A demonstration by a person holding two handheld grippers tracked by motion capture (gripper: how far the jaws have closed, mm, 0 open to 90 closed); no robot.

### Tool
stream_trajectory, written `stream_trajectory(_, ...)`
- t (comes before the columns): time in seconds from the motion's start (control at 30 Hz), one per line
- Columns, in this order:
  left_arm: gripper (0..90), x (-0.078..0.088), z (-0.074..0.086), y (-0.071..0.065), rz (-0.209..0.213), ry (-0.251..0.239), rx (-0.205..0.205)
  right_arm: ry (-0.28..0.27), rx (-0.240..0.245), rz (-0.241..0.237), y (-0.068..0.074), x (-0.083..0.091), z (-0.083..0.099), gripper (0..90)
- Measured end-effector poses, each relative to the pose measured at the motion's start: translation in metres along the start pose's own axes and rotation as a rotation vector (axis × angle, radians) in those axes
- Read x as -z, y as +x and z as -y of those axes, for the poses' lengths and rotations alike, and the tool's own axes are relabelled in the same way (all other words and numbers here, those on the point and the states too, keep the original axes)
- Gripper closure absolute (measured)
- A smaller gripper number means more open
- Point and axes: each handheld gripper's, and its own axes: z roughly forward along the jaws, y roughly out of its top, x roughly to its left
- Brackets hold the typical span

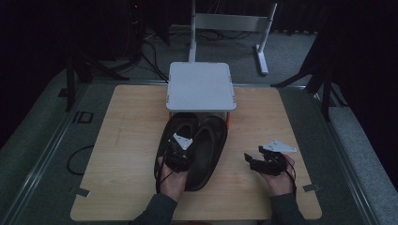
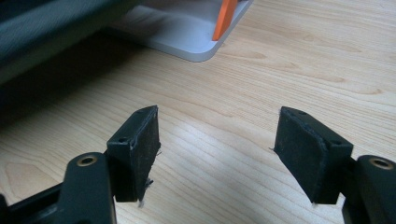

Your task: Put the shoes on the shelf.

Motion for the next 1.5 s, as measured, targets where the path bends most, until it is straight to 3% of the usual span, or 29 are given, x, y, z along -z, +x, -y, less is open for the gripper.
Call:
stream_trajectory(0.4,75.4,-0.033,-0.026,-0.006,-0.071,-0.021,0.056,0.002,-0.005,0.005,-0.002,0.0,0.001,30.6)
stream_trajectory(0.6,75.3,-0.047,-0.04,-0.013,-0.089,-0.02,0.055,0.006,-0.012,0.006,-0.003,-0.001,0.002,30.6)
stream_trajectory(0.87,75.3,-0.064,-0.054,-0.016,-0.145,-0.028,0.087,0.007,-0.017,0.006,-0.005,-0.001,0.003,30.5)
stream_trajectory(1.0,75.3,-0.071,-0.058,-0.012,-0.148,-0.029,0.114,0.008,-0.022,0.006,-0.006,-0.001,0.004,30.5)
stream_trajectory(1.5,75.0,-0.093,-0.067,-0.011,-0.166,-0.055,0.145,0.021,-0.027,0.0,-0.006,-0.004,0.006,30.5)
